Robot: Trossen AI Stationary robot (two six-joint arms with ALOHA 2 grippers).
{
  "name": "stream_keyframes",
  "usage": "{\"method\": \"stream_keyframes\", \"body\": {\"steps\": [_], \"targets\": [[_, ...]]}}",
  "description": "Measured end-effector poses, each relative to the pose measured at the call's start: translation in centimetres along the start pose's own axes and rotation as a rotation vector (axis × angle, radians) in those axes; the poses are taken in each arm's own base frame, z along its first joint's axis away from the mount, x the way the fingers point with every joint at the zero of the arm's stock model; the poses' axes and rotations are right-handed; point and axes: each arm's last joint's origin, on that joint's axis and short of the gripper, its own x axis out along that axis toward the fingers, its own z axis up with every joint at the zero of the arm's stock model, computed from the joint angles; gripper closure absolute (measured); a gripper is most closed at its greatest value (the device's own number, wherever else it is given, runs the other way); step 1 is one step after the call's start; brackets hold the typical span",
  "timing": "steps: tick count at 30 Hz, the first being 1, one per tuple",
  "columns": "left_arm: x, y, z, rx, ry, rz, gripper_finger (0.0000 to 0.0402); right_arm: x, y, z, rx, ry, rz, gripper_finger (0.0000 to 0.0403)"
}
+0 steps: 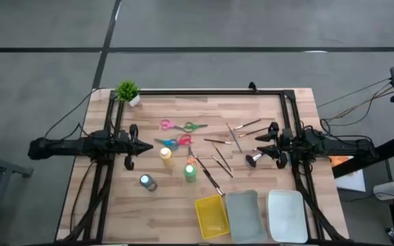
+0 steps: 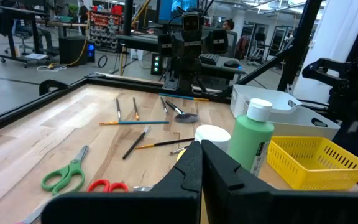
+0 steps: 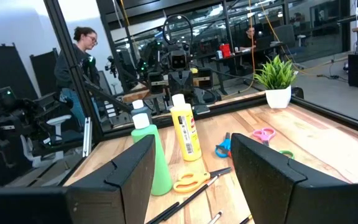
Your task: Pick & Place Paint Supplies
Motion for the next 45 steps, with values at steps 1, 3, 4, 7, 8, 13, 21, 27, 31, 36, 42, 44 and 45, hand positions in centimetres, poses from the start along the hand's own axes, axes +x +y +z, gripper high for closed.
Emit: {"method": "stream_keyframes", "body": {"steps": [1,3,4,7,8,13,21,27,31,36,42,44,45], "targets": [[0.0,0.0,0.0,0.000,0.000,0.000,0.0401,0.0,0.0,0.0,0.000,0.000,0.000,0.0196],[0.0,0.0,0.0,0.000,0.000,0.001,0.0401,0.0,0.0,0.0,0.000,0.000,0.000,0.0196],[0.0,0.0,0.0,0.000,0.000,0.000,0.0401,0.0,0.0,0.0,0.000,0.000,0.000,0.0196],[0.0,0.0,0.0,0.000,0.000,0.000,0.0401,0.0,0.0,0.0,0.000,0.000,0.000,0.0196],[0.0,0.0,0.0,0.000,0.000,0.000,0.0401,0.0,0.0,0.0,0.000,0.000,0.000,0.0196],[0.0,0.0,0.0,0.000,0.000,0.000,0.0401,0.0,0.0,0.0,0.000,0.000,0.000,0.0196],[0.0,0.0,0.0,0.000,0.000,0.001,0.0401,0.0,0.0,0.0,0.000,0.000,0.000,0.0196],[0.0,0.0,0.0,0.000,0.000,0.000,0.0401,0.0,0.0,0.0,0.000,0.000,0.000,0.0196],[0.0,0.0,0.1,0.000,-0.010,0.000,0.0401,0.0,0.0,0.0,0.000,0.000,0.000,0.0196],[-0.3,-0.2,2.3,-0.174,-0.242,-0.030,0.0401,0.0,0.0,0.0,0.000,0.000,0.000,0.0196],[-1.7,-0.7,5.8,-0.182,-0.556,-0.098,0.0401,0.0,0.0,0.0,0.000,0.000,-0.001,0.0196],[-2.1,-0.9,7.2,-0.143,-0.552,-0.109,0.0401,0.0,0.0,0.0,0.000,0.000,-0.001,0.0196],[-2.2,-1.0,7.7,-0.134,-0.520,-0.103,0.0401,0.0,0.0,0.0,0.000,0.001,-0.001,0.0196]]}}
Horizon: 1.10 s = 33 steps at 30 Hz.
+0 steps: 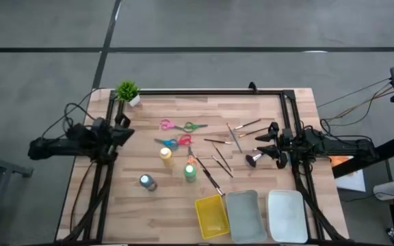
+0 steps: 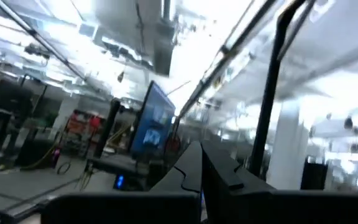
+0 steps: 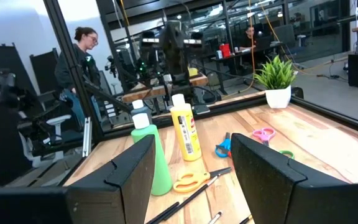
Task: Pick & Place Paint Supplies
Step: Put the yellow paint bottle into the yellow bin
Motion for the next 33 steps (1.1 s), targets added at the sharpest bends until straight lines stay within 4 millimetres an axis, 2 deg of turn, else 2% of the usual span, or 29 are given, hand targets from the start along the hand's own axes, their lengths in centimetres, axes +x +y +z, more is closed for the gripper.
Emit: {"method": "stream_keyframes", "body": {"steps": [3,5,13,22,27,33], "targets": [[0.7,-0.2,0.8,0.004,0.130,0.036,0.0401,0.0,0.0,0.0,0.000,0.001,0.000,0.0196],[1.5,-0.6,1.9,0.008,0.156,0.041,0.0401,0.0,0.0,0.0,0.000,0.002,0.000,0.0196],[6.1,-1.7,4.5,-0.013,0.425,-0.007,0.0401,0.0,0.0,0.0,0.000,0.002,0.000,0.0196],[12.4,-1.8,4.6,-0.114,0.703,0.097,0.0401,0.0,0.0,0.0,0.000,0.002,0.000,0.0196],[13.9,-1.6,3.9,-0.138,1.004,0.206,0.0401,0.0,0.0,0.0,0.000,0.002,0.000,0.0196],[15.9,-1.6,3.5,-0.127,1.107,0.228,0.0401,0.0,0.0,0.0,0.000,0.003,0.000,0.0196]]}}
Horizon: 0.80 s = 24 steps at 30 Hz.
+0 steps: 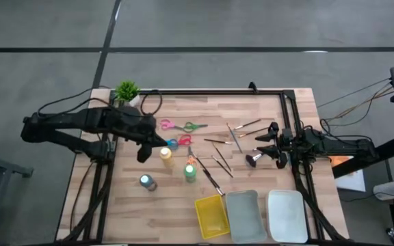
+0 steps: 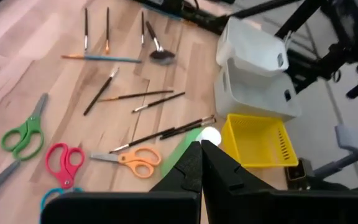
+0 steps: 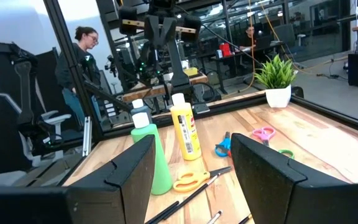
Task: Pick & Place Paint Supplies
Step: Put the yellow paint bottle into the yellow bin
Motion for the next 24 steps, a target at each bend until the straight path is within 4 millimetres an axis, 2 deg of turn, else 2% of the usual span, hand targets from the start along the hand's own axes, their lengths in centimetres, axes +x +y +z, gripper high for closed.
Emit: {"method": "stream_keyframes", "body": {"steps": [4,9,11,14,20,24], "targets": [[0.3,0.0,0.2,0.013,0.067,0.046,0.0401,0.0,0.0,0.0,0.000,0.000,0.000,0.0196],[0.0,0.3,0.7,0.007,0.117,0.224,0.0399,0.0,0.0,0.0,0.000,0.000,0.000,0.0196],[-0.2,0.3,1.0,0.000,0.164,0.277,0.0385,0.0,0.0,0.0,0.000,0.000,0.000,0.0196],[0.5,0.3,1.2,-0.006,0.258,0.310,0.0339,0.0,0.0,0.0,0.000,0.000,0.000,0.0196],[3.3,0.5,1.3,0.012,0.381,0.324,0.0219,0.0,0.0,0.0,0.000,0.000,0.000,0.0196],[4.6,0.5,1.0,-0.006,0.455,0.240,0.0169,0.0,0.0,0.0,0.000,0.000,-0.001,0.0196]]}}
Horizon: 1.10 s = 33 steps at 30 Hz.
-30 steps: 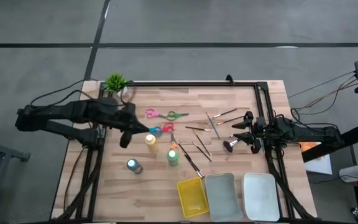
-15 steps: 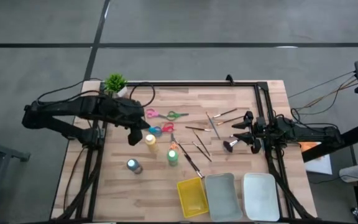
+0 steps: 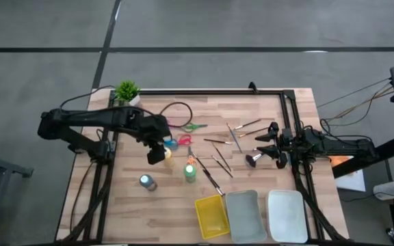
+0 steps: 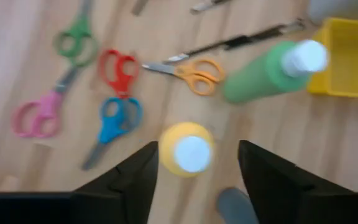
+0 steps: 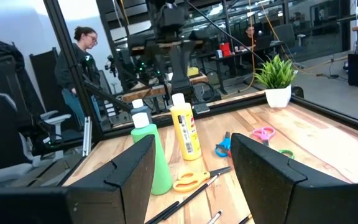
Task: Pick & Place Paint Supplies
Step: Put the yellow paint bottle into the yellow bin
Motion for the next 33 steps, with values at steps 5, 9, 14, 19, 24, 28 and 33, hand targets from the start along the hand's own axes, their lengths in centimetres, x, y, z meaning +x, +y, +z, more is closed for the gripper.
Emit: {"method": "stream_keyframes", "body": {"steps": [5,9,14,19,24,28,33], "targets": [[1.2,-0.2,0.4,-0.002,0.040,-0.018,0.0157,0.0,0.0,0.0,0.000,0.000,0.000,0.0196],[2.2,-0.2,0.7,-0.004,0.070,-0.008,0.0157,0.0,0.0,0.0,0.000,0.000,0.000,0.0196],[3.4,-0.3,1.0,-0.006,0.111,0.010,0.0156,0.0,0.0,0.0,0.000,0.000,0.001,0.0196],[4.1,-0.2,1.0,-0.007,0.145,0.024,0.0156,0.0,0.0,0.0,0.000,0.000,0.000,0.0196],[4.2,-0.2,0.8,-0.011,0.160,0.033,0.0156,0.0,0.0,0.0,0.000,0.000,0.001,0.0196],[4.7,0.0,0.4,-0.013,0.186,0.043,0.0156,0.0,0.0,0.0,0.000,0.000,0.000,0.0196],[5.6,0.3,-0.2,-0.014,0.208,0.057,0.0156,0.0,0.0,0.0,0.000,0.000,0.001,0.0196]]}}
